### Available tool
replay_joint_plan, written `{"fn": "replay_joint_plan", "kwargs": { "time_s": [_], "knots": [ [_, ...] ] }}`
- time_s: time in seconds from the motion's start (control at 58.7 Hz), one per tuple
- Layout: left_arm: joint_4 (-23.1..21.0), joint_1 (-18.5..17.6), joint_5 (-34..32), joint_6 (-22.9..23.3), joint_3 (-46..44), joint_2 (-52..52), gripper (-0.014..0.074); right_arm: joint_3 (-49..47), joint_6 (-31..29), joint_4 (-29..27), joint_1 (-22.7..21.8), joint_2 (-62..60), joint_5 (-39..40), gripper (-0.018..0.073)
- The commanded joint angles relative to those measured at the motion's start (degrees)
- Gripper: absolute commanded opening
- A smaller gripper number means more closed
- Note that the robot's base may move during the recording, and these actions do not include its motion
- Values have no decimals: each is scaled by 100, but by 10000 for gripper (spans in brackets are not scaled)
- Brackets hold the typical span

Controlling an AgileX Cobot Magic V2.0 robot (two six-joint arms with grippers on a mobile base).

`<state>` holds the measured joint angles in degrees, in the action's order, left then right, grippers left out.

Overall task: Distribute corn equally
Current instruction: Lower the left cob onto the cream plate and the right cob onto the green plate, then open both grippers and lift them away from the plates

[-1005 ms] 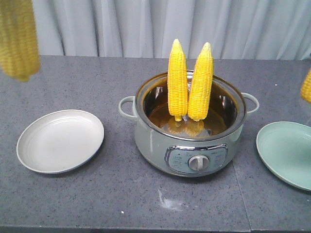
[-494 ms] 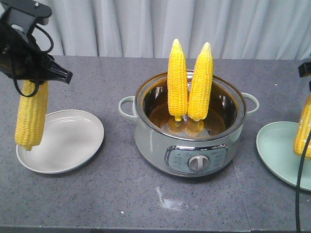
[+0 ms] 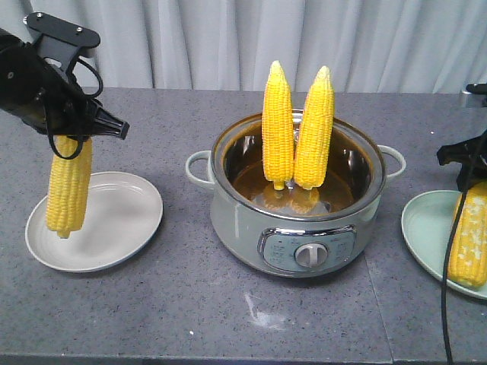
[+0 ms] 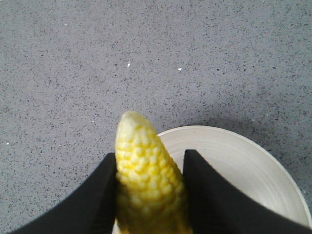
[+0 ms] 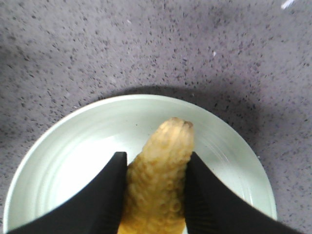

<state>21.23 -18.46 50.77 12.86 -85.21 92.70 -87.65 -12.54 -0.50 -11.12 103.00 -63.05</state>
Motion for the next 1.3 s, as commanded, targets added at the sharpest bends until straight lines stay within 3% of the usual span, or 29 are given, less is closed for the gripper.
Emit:
{"fn": "replay_joint_plan", "kwargs": {
  "time_s": [0.0,0.119,0.29,0.409,0.614,0.818,1.278],
  "knots": [
    [69,7,-315,79,-171,-168,-8,-157,-68,50,-25,-202,42,116],
    [69,7,-316,79,-171,-58,-8,-157,-62,50,-25,-202,18,249],
    [69,7,-304,73,-171,66,-8,-157,44,50,-25,-202,34,506],
    [69,7,-286,73,-171,125,-3,-157,88,50,-25,-202,4,604],
    [-60,7,-218,52,-171,131,16,-157,94,50,-25,-387,145,607],
    [-173,7,25,52,-171,256,90,-157,176,50,-25,-767,482,571],
    [-168,7,158,68,-194,449,361,-242,225,50,-25,-1630,926,566]
  ]
}}
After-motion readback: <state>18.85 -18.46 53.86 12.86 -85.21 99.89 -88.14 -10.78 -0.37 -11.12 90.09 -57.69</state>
